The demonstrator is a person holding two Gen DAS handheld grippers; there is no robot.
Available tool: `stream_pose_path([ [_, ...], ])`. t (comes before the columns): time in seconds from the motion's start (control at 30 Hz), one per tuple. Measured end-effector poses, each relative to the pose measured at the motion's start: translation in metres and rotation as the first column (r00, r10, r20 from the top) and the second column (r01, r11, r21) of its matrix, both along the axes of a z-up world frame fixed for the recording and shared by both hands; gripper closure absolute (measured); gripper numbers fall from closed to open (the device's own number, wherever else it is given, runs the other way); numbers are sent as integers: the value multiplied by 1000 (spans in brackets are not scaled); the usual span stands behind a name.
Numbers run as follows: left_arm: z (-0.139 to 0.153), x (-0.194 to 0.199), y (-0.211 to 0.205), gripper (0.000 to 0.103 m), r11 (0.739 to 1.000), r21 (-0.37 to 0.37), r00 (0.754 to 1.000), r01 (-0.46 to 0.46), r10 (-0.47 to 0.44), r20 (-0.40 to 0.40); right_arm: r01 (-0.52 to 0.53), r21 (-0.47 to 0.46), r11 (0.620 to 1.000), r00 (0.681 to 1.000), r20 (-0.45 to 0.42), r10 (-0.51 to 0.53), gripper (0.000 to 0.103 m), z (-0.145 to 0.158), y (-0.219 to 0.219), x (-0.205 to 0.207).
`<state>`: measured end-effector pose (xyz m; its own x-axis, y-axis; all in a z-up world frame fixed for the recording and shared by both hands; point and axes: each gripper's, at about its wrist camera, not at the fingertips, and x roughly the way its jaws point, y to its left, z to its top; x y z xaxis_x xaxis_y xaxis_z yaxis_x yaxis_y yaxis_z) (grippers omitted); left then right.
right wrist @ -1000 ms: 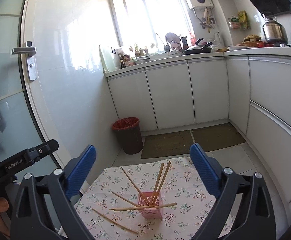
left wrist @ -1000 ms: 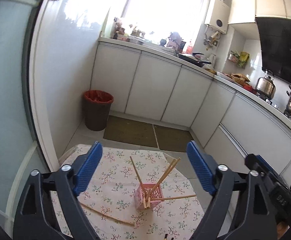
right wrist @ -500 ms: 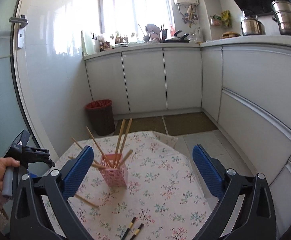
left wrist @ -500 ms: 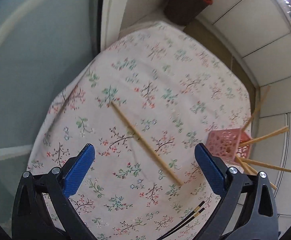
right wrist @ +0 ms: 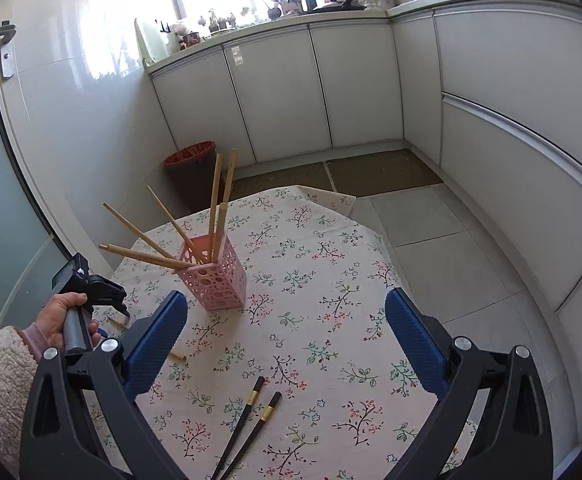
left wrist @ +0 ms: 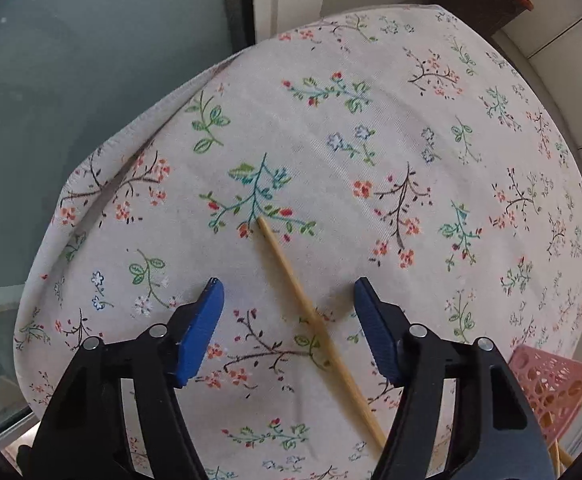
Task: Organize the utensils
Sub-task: 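Lower the left gripper onto the fallen chopstick on the cloth and close, then lift the chopstick upright with the left gripper over the pink holder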
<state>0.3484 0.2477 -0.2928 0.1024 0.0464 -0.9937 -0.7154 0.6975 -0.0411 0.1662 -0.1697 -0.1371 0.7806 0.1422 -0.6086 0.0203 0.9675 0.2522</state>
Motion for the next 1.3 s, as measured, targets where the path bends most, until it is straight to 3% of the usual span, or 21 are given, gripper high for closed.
stream_pose_path([
  [0.03,1,2,-3,49,1000,20,1000,1,-1,-4,3,2,1000,1000,-5,-3,7,-2,-2,1],
  [0.1,5,7,-11,72,999,28,999,36,-36,13,6,10,1000,1000,-14,-6,7,-3,-6,3],
  [0.13,7,10,-17,93,997,23,997,72,-73,23,7,15,1000,1000,-18,-6,7,-4,-7,4],
  [0.23,13,7,-28,97,989,-3,987,151,-150,64,10,34,999,1000,-29,-9,7,-4,-9,6],
  [0.3,23,-2,-35,98,977,28,970,211,-212,117,7,40,999,1000,-30,-6,7,-2,-9,5],
  [0.43,60,-37,-57,98,918,194,902,347,-383,199,-8,43,999,1000,-30,9,7,2,-4,2],
  [0.57,101,-77,-72,98,865,287,832,411,-485,268,-33,58,998,999,-37,35,7,7,6,-2],
  [0.77,143,-109,-91,98,814,351,746,462,-571,343,-67,54,996,997,-20,68,7,19,19,-16],
  [0.9,174,-139,-107,98,775,392,676,496,-628,385,-80,58,995,997,-9,81,7,28,21,-24],
  [1.3,264,-178,-140,98,667,508,508,545,-745,432,-43,117,992,999,-24,46,7,38,3,-31],
])
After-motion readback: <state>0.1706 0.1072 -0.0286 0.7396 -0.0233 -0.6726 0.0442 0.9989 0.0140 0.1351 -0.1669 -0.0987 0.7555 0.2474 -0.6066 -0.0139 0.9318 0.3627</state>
